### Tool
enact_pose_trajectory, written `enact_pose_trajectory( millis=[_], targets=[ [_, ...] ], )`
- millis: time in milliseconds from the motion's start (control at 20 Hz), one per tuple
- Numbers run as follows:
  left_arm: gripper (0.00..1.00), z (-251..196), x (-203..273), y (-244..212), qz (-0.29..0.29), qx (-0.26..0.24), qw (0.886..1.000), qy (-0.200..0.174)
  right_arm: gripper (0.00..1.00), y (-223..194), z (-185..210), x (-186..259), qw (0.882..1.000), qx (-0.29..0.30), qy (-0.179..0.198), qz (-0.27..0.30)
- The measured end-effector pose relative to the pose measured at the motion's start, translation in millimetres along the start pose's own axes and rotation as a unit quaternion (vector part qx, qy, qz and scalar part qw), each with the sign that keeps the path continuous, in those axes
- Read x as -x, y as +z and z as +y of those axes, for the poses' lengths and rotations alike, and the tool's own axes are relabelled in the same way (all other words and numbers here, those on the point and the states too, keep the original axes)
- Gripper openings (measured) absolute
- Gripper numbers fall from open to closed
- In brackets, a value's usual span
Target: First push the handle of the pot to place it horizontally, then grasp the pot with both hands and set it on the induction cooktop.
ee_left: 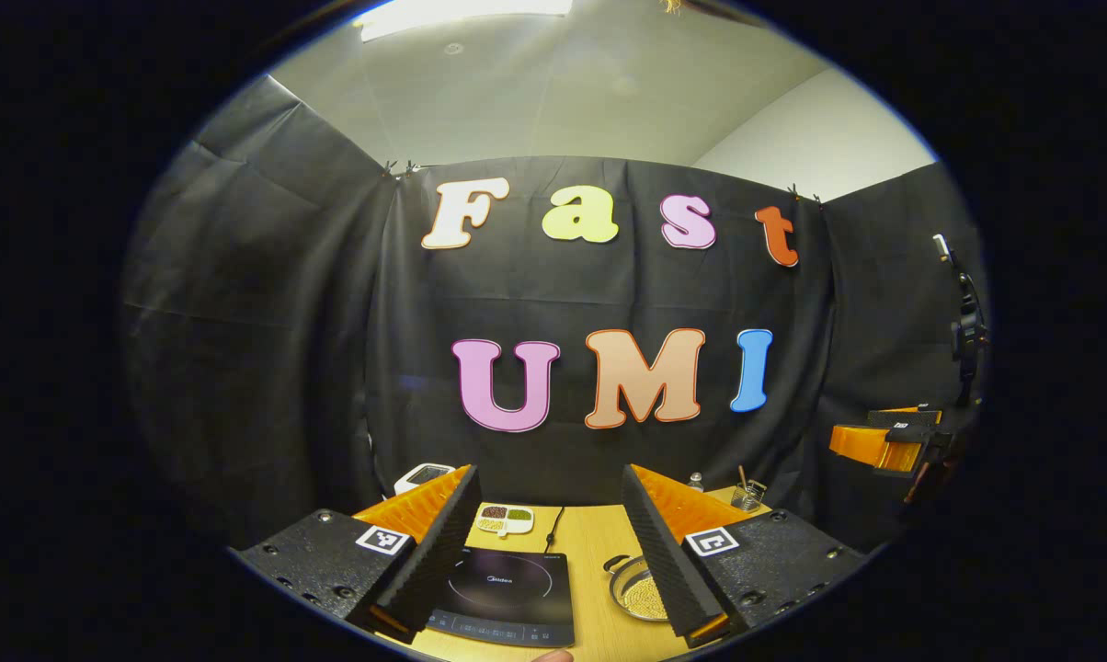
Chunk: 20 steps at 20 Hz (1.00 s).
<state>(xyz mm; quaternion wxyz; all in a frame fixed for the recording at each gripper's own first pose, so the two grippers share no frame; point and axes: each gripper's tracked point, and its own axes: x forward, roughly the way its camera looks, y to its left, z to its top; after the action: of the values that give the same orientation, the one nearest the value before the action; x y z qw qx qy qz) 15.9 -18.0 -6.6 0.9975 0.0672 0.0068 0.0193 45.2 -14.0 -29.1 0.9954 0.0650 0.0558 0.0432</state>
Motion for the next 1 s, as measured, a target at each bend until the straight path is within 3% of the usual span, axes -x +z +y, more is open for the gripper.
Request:
enact_pose_trajectory(
  millis=[200,400,450,500,600,650,700,750,800,900,1000],
  targets=[
    [0.93,8,1,0,-0.001,0.001,1.0,-0.002,0.82,-9,10,0,1.0,0.007,0.001,0.012],
    [0.93,14,4,2,-0.007,0.0,1.0,-0.009,0.32,-17,10,-2,1.0,0.012,-0.017,0.02],
    [0.88,14,5,3,-0.009,0.002,1.0,-0.011,0.19,-21,11,-1,0.999,0.015,-0.021,0.025],
    [0.93,15,6,2,-0.009,0.005,1.0,-0.015,0.07,-25,10,-3,0.999,0.021,-0.026,0.03],
    [0.88,15,7,-1,-0.009,0.009,1.0,-0.023,0.08,-36,17,-3,0.999,0.021,-0.023,0.045],
    [0.93,14,6,-1,-0.009,0.011,1.0,-0.026,0.07,-37,11,-4,0.998,0.027,-0.033,0.04],
    [0.93,15,5,-3,-0.007,0.011,1.0,-0.027,0.0,-38,11,-4,0.998,0.033,-0.033,0.044],
    [0.98,16,4,-5,-0.004,0.009,1.0,-0.025,0.0,-42,14,-4,0.998,0.033,-0.027,0.05],
    [0.93,15,1,-6,-0.002,0.01,1.0,-0.025,0.0,-43,18,-7,0.998,0.031,-0.017,0.049],
    [0.93,12,-8,-10,0.001,0.013,1.0,-0.02,0.03,-54,19,-15,0.998,0.033,0.002,0.055],
    [0.93,12,-18,-16,0.009,0.008,1.0,-0.002,0.0,-74,18,-25,0.996,0.032,0.028,0.075]
  ],
)
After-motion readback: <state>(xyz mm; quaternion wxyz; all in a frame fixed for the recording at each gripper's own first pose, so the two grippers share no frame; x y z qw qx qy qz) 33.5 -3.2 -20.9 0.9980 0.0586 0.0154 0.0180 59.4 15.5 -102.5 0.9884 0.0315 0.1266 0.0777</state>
